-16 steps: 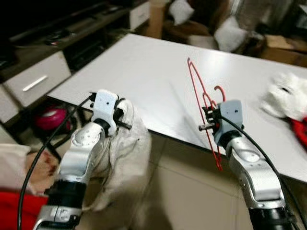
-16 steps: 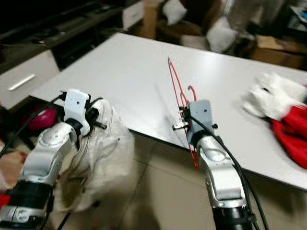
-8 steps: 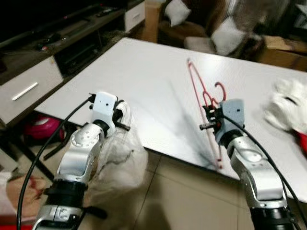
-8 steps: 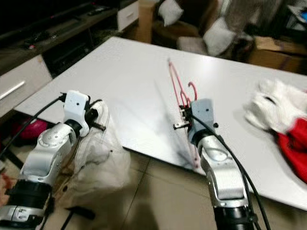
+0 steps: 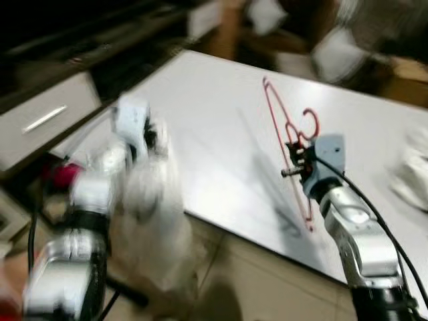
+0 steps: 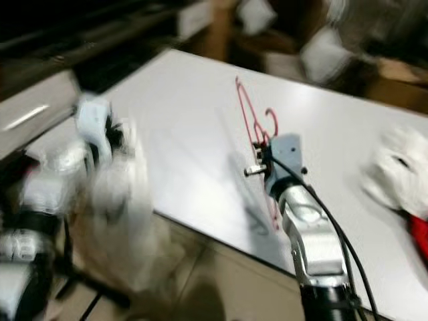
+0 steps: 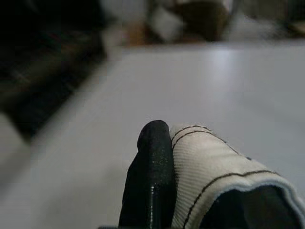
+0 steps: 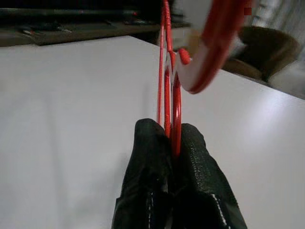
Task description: Hang hanger
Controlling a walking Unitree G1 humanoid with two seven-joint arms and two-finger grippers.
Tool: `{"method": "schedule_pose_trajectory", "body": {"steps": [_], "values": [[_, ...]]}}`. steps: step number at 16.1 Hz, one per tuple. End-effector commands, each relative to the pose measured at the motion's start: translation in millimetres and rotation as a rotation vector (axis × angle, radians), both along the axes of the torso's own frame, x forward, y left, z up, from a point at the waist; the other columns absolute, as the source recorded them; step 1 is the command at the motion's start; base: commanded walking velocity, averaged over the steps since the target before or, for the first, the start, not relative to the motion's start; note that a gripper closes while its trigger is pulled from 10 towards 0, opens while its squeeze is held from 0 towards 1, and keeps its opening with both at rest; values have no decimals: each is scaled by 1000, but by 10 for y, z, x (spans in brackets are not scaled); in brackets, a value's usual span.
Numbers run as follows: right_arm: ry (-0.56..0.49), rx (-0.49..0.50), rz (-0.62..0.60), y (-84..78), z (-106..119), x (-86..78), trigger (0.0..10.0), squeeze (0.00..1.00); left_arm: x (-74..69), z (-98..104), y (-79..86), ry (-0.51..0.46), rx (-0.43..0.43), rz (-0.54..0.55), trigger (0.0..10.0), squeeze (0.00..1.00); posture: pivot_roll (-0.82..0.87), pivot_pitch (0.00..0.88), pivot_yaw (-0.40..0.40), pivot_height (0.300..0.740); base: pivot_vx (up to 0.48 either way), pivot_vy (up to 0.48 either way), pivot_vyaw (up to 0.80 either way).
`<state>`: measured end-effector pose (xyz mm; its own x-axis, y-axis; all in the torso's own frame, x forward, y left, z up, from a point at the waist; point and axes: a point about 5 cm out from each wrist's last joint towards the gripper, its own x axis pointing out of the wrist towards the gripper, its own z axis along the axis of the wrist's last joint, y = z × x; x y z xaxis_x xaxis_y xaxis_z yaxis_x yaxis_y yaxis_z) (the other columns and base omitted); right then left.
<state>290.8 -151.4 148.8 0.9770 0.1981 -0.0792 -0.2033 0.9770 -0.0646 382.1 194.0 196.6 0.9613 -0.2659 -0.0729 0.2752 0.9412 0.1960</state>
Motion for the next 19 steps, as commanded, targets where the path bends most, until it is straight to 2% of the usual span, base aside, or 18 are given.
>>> {"method": "schedule_pose_trajectory", "body": {"steps": [1, 2, 3, 4, 5, 6, 7, 9, 10, 11, 13, 14, 16, 18, 19], "values": [[-31, 6, -45, -32, 60, 35, 10000, 0, 161, 684, -15, -227, 36, 17, 10000, 0, -92, 0, -3, 740, 394, 0, 0], [-52, 15, -136, -159, 94, 58, 10000, 0, 267, 1043, -123, -299, 62, 12, 10000, 0, -95, 0, -1, 740, 386, 0, 0], [-70, 25, -210, -274, 123, 70, 10000, 0, 309, 1317, -280, -362, 67, -16, 10000, 0, -104, 0, 5, 740, 386, 0, 0], [-81, 29, -251, -342, 146, 74, 10000, 0, 315, 1469, -401, -400, 64, -45, 10000, 0, -104, 0, 5, 740, 382, 0, 0], [-113, 29, -344, -514, 206, 71, 10000, 0, 271, 1832, -761, -493, 25, -158, 10000, 0, -120, 0, 13, 740, 379, 0, 0], [-150, 15, -439, -713, 284, 43, 10000, 0, 91, 2231, -1218, -625, -52, -355, 10000, 0, -140, 0, 26, 740, 371, 0, 0], [-177, 1, -488, -826, 340, 13, 10000, 0, -66, 2421, -1448, -712, -100, -488, 10000, 0, -149, 0, 32, 740, 349, 0, 0], [-208, -9, -553, -955, 399, -44, 10000, 0, -206, 2457, -1679, -768, -129, -637, 10000, 0, -167, 0, 43, 740, 324, 0, 0], [-213, -10, -566, -980, 404, -60, 10000, 0, -202, 2362, -1747, -748, -118, -677, 10000, 0, -167, 0, 43, 740, 311, 0, 0], [-209, -8, -569, -989, 390, -72, 10000, 0, -127, 2048, -1822, -676, -44, -698, 10000, 0, -172, 0, 40, 740, 296, 0, 0], [-203, -9, -563, -976, 378, -74, 10000, 0, -56, 1791, -1840, -619, 26, -691, 10000, 0, -174, 0, 39, 740, 274, 0, 0], [-196, -5, -543, -931, 359, -67, 10000, 0, 49, 1419, -1769, -536, 120, -644, 10000, 0, -172, 0, 35, 740, 0, 0, 0], [-189, 10, -515, -860, 340, -59, 10000, 0, 151, 724, -1532, -348, 262, -562, 10000, 0, -163, 0, 27, 740, 0, 0, 0], [-187, 20, -491, -823, 334, -50, 10000, 0, 125, 270, -1379, -225, 345, -552, 10000, 0, -160, 0, 25, 740, 0, 0, 0], [-186, 23, -486, -815, 334, -47, 10000, 0, 104, 173, -1355, -206, 371, -563, 10000, 0, -153, 0, 19, 740, 0, 0, 0]]}}
